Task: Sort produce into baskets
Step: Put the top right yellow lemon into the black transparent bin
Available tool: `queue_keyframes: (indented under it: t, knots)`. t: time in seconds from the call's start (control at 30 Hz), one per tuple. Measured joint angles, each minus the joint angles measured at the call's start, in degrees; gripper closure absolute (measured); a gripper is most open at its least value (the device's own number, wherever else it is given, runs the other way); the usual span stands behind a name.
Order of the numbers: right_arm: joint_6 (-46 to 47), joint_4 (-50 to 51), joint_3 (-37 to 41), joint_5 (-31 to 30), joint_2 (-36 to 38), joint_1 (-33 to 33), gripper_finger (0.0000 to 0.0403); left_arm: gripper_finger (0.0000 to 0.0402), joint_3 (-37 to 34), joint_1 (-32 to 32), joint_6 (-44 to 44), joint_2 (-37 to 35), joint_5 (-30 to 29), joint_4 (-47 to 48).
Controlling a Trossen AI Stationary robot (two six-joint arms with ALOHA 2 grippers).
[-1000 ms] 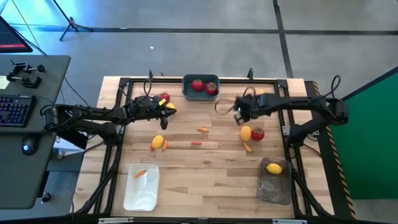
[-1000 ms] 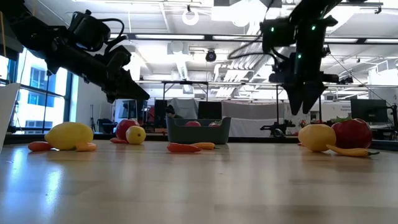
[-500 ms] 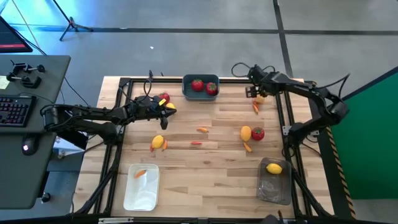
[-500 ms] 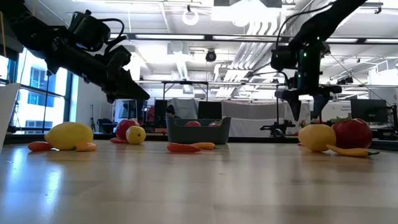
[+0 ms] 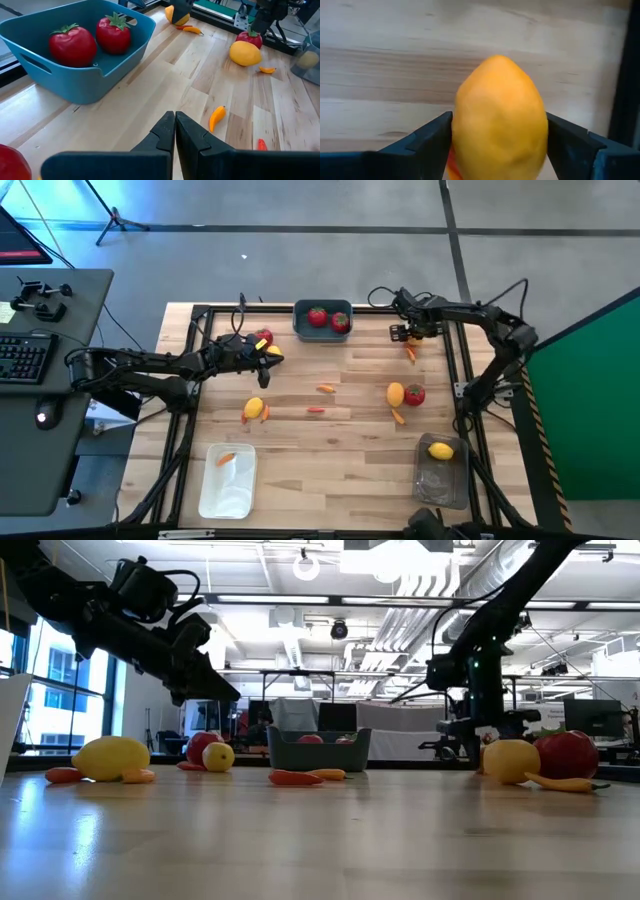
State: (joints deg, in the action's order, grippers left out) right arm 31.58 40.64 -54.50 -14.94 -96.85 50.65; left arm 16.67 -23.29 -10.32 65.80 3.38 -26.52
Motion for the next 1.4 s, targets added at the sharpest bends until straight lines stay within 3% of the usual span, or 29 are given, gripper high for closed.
queue_keyframes:
  t: [0.33, 0.6, 0.77, 0.97, 1.2, 1.4]
  knots:
    - [-4.0, 3.9, -2.2, 2.0, 3.6, -1.9, 0.0204, 0.0401, 0.0, 0.0, 0.0, 0.0, 0.0, 0.1]
    - [-1.3, 13.6, -5.2, 11.1, 14.9, -14.1, 0.0192, 0.0401, 0.0, 0.0, 0.0, 0.0, 0.0, 0.1]
    - [12.8, 22.0, -5.2, 14.0, 23.3, -29.1, 0.0196, 0.0401, 0.0, 0.0, 0.9, 0.0, 0.0, -0.7]
    - [32.3, 29.3, -5.2, 13.2, 29.2, -52.5, 0.0197, 0.0401, 0.0, 0.0, 1.5, 0.0, 0.0, -0.5]
    - [61.8, 32.5, -5.0, 18.9, 29.2, -75.9, 0.0198, 0.0401, 0.0, 0.0, 1.6, 0.0, 0.0, 0.0]
    - [88.5, 31.5, -5.0, 21.0, 27.0, -89.3, 0.0198, 0.0401, 0.0, 0.0, 2.0, 0.0, 0.0, 0.2]
